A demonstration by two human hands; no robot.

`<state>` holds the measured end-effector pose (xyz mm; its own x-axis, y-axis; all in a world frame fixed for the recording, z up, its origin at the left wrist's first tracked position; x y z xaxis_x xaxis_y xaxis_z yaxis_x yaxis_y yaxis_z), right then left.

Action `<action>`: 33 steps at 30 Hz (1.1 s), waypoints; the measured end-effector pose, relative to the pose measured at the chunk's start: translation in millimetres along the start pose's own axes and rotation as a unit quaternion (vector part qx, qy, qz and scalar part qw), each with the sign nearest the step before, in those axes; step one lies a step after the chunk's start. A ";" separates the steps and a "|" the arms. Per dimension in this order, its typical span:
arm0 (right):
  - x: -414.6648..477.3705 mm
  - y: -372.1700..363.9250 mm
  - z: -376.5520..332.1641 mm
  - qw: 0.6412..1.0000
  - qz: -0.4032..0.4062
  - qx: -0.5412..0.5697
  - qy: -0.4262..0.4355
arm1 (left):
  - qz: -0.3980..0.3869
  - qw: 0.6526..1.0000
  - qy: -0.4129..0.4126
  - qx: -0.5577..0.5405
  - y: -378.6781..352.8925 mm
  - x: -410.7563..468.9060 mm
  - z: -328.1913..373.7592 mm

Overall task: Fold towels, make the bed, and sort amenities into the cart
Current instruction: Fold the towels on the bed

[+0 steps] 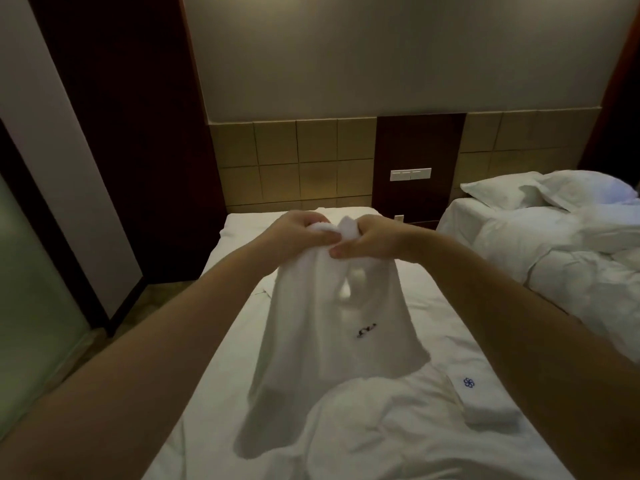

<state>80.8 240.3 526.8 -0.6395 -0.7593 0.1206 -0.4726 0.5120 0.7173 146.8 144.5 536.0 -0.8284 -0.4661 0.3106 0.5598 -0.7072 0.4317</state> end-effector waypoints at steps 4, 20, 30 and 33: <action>16.7 19.6 -1.6 0.983 0.140 0.121 -0.003 | -0.060 0.997 0.052 -0.024 9.8 2.2 -49.3; 3.2 123.9 107.6 0.863 0.480 0.062 -0.144 | -0.060 0.959 0.135 0.240 68.0 24.9 -188.5; 8.6 58.0 114.2 0.954 0.111 0.233 -0.153 | 0.225 0.951 -0.030 0.212 84.2 52.8 -147.0; 7.1 50.6 117.9 0.954 0.077 0.241 -0.162 | 0.265 0.942 -0.088 0.189 84.6 48.8 -122.0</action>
<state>-19.1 308.2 483.0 -0.8409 -0.5361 -0.0745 -0.5315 0.7920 0.3003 151.5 -2.9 484.4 -0.4343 -0.5817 0.6877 0.8876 -0.1462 0.4369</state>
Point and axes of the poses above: each hand's wrist, its own x-axis towards the middle knuckle, its own y-axis out of the back of the hand, z = x × y, the point moved 8 cm from there along x, towards the middle knuckle, and after that the axes turned 13 degrees about z, right-handed, at the moved point
